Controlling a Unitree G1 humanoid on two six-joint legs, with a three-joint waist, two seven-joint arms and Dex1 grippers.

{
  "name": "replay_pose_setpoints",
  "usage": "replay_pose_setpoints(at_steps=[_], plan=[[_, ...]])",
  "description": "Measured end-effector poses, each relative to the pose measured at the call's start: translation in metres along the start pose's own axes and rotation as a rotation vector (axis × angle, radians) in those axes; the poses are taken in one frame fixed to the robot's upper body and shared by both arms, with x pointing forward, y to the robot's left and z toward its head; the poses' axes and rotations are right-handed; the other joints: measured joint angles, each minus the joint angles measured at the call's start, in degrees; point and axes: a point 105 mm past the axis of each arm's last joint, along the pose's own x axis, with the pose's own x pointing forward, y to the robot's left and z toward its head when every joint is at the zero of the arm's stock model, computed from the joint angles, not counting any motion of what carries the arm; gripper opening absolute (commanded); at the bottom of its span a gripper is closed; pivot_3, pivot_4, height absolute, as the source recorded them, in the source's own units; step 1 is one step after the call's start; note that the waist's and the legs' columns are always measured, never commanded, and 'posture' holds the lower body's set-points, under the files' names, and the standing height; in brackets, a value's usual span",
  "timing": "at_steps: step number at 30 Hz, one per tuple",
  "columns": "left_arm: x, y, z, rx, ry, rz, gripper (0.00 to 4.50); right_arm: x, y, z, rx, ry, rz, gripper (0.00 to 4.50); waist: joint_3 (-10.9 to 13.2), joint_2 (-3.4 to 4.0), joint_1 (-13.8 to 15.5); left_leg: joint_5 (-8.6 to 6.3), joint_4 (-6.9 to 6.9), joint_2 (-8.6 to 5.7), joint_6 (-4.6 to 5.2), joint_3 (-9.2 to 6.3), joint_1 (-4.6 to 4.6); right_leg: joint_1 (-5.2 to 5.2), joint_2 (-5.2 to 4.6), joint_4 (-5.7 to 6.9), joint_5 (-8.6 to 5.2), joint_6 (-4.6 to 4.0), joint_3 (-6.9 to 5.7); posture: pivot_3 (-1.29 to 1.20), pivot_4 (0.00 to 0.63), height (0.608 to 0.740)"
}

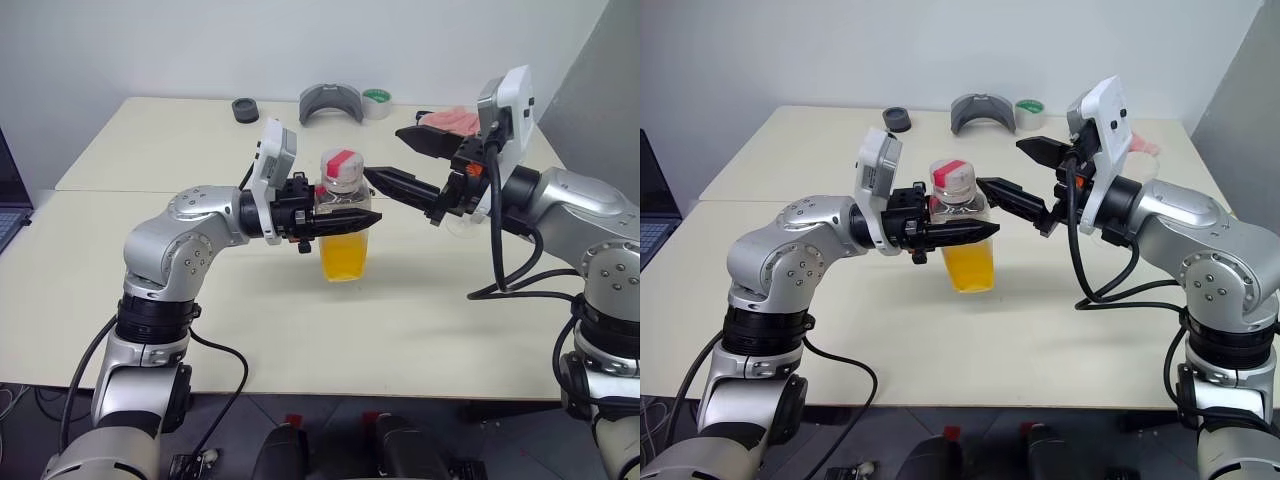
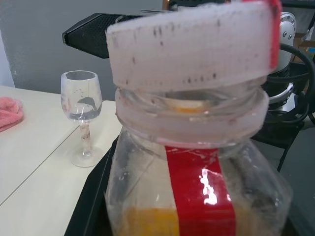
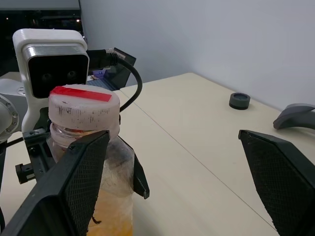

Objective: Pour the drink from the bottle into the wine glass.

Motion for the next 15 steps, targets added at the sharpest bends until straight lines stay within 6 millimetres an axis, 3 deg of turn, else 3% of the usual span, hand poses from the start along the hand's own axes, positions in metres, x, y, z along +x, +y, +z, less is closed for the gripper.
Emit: replay_pose_setpoints(at_steps=[15], plan=[[0.0000,0.0000,0.0000,0.000,0.000,0.000,1.97,-0.0036,0.0071,0.0054,0.030,-0.030,0.047,4.46,0.0,0.00,0.0,0.00,0.00,0.00,0.00,0.00,0.00,0.00,0.00,0.00,0.00,0.00,0.00,0.00,0.150,0.740]])
